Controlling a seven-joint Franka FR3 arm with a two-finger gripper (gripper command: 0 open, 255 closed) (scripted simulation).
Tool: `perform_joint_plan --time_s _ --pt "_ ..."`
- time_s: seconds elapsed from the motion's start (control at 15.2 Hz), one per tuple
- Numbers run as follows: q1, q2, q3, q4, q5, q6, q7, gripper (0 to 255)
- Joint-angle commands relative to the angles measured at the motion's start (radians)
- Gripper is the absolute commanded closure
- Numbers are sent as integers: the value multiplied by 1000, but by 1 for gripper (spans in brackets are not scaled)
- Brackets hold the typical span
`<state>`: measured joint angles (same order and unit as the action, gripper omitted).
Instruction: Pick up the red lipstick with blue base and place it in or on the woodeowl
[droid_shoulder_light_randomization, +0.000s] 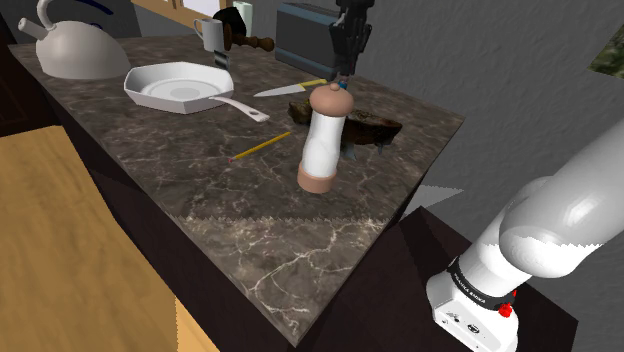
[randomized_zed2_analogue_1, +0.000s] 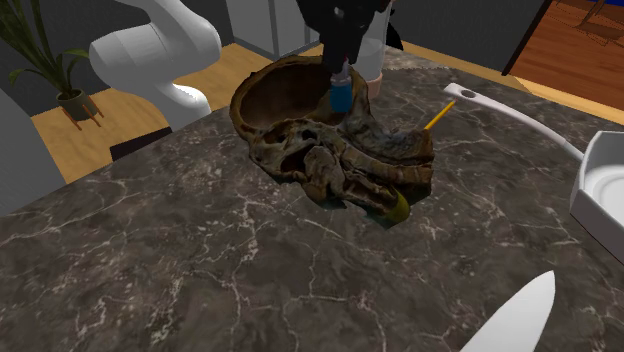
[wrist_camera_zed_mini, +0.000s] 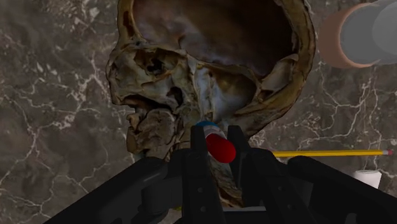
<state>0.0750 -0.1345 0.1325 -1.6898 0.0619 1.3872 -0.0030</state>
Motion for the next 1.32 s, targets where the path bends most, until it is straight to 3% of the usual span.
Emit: perform_joint_plan --time_s 0.0,0.33,0.4,0.73,0.99,1.25 --pt "0 -3 0 -8 0 6 0 255" --pt "0 -3 0 -8 0 5 0 255" --pt "0 -3 0 -8 0 5 0 0" --pt "0 -3 0 -8 0 5 0 0" --pt "0 73 1 208 -7 -135 9 0" --pt "0 73 1 208 -7 -135 9 0"
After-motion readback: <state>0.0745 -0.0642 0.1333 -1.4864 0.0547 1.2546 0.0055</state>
